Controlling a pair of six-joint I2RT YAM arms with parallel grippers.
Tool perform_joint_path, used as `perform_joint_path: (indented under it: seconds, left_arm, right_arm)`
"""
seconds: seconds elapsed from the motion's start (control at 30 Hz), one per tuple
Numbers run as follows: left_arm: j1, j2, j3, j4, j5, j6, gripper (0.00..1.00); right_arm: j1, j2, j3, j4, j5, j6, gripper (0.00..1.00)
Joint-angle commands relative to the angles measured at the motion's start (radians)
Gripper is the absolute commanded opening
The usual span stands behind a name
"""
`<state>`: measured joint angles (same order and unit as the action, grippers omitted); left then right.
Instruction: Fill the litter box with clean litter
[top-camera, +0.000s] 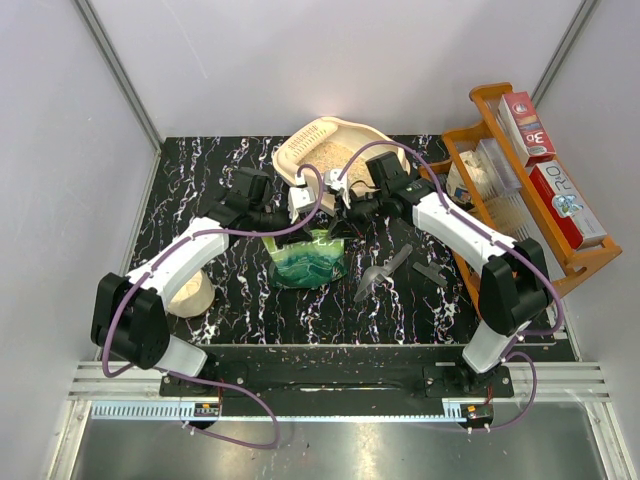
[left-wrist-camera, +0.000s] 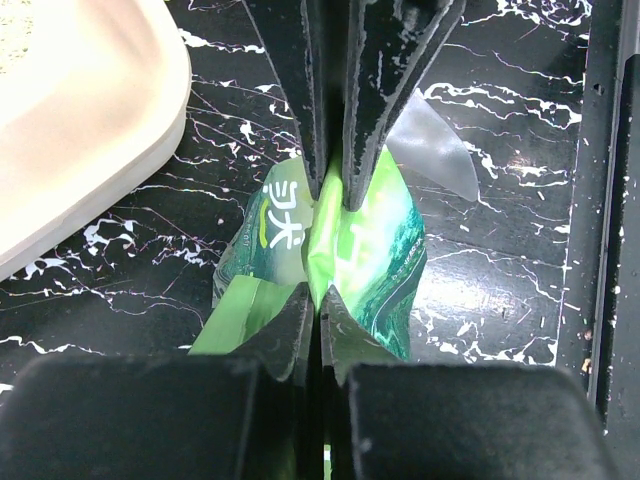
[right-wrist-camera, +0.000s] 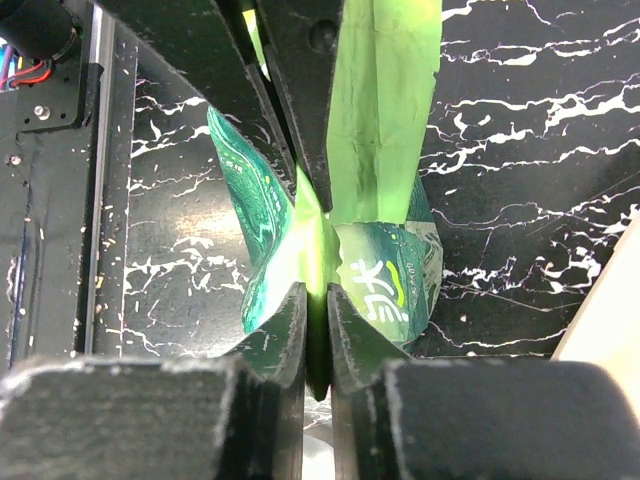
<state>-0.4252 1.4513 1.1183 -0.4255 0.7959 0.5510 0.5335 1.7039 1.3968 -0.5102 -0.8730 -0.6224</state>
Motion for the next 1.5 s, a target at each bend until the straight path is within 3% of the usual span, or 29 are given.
perform_joint_path:
  seconds: [0.0, 0.03, 0.1, 0.2, 0.23, 0.4, 0.57, 0.63, 0.67, 0.7, 0.73, 0.83, 0.9, 1.1, 1.2, 1.3, 1.47]
  left_arm:
    - [0.017, -0.058, 0.018, 0.048, -0.032, -0.011, 0.0]
    - [0.016, -0.055, 0.018, 0.051, -0.029, -0.023, 0.0]
    - [0.016, -0.057, 0.018, 0.077, -0.017, -0.04, 0.01]
    - [-0.001, -0.039, 0.021, 0.12, 0.034, -0.075, 0.29]
    - [-0.009, -0.023, 0.023, 0.145, 0.052, -0.094, 0.32]
    - [-0.041, 0.046, 0.049, 0.203, 0.058, -0.123, 0.34]
    - [-0.046, 0.106, 0.089, 0.206, 0.104, -0.146, 0.3]
    - [-0.046, 0.121, 0.094, 0.217, 0.118, -0.171, 0.15]
    - [-0.047, 0.124, 0.098, 0.217, 0.117, -0.175, 0.03]
    - [-0.047, 0.121, 0.098, 0.215, 0.115, -0.169, 0.0]
    - [-0.047, 0.118, 0.097, 0.2, 0.105, -0.161, 0.0]
    - [-0.041, 0.093, 0.092, 0.15, 0.083, -0.114, 0.0]
    - [-0.034, 0.075, 0.08, 0.142, 0.078, -0.108, 0.0]
    - [-0.024, 0.055, 0.055, 0.14, 0.069, -0.12, 0.0]
    - [-0.024, 0.053, 0.052, 0.148, 0.074, -0.132, 0.0]
    - [-0.024, 0.061, 0.051, 0.169, 0.078, -0.155, 0.0]
    - [-0.036, 0.096, 0.066, 0.212, 0.134, -0.215, 0.2]
  right_arm:
    - [-0.043, -0.02, -0.03, -0.047, 0.048, 0.009, 0.09]
    - [-0.049, -0.021, -0.032, -0.05, 0.049, 0.009, 0.0]
    - [-0.056, -0.023, -0.032, -0.051, 0.02, 0.018, 0.0]
    - [-0.056, -0.017, -0.015, -0.03, -0.02, 0.068, 0.0]
    - [-0.056, -0.013, -0.01, -0.019, -0.027, 0.097, 0.0]
    - [-0.055, 0.013, 0.021, -0.004, -0.035, 0.121, 0.0]
    - [-0.055, 0.023, 0.025, 0.004, -0.047, 0.154, 0.0]
    - [-0.055, 0.022, 0.022, 0.004, -0.044, 0.156, 0.0]
    - [-0.055, 0.022, 0.021, 0.001, -0.032, 0.156, 0.01]
    - [-0.056, 0.013, 0.018, -0.002, -0.021, 0.156, 0.06]
    - [-0.061, 0.008, 0.018, -0.022, -0.009, 0.139, 0.21]
    - [-0.076, -0.026, 0.005, -0.066, -0.004, 0.074, 0.41]
    - [-0.081, -0.049, -0.01, -0.086, -0.003, 0.038, 0.43]
    - [-0.084, -0.046, -0.013, -0.122, -0.003, -0.003, 0.34]
    - [-0.084, -0.026, 0.002, -0.122, -0.024, 0.0, 0.17]
    - [-0.083, -0.006, 0.025, -0.116, -0.06, 0.007, 0.08]
    - [-0.084, 0.017, 0.057, -0.113, -0.07, 0.013, 0.01]
